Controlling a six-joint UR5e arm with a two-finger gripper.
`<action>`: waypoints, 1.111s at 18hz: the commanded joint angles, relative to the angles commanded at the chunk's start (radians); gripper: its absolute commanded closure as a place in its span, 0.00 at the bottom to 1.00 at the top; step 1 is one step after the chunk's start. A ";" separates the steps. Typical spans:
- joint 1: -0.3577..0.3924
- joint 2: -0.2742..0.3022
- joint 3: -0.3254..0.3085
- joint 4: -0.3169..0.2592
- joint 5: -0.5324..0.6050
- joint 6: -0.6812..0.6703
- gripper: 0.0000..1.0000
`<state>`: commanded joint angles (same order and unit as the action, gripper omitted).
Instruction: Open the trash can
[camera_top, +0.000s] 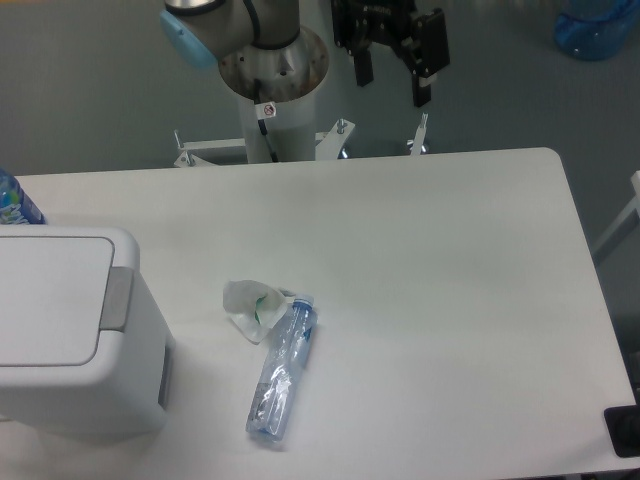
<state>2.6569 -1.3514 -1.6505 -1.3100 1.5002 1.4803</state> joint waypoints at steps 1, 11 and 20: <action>0.002 0.002 -0.002 0.000 0.002 0.000 0.00; -0.003 -0.031 0.035 0.000 -0.008 -0.177 0.00; -0.092 -0.090 0.035 0.142 -0.066 -0.570 0.00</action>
<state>2.5650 -1.4418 -1.6153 -1.1676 1.4343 0.9102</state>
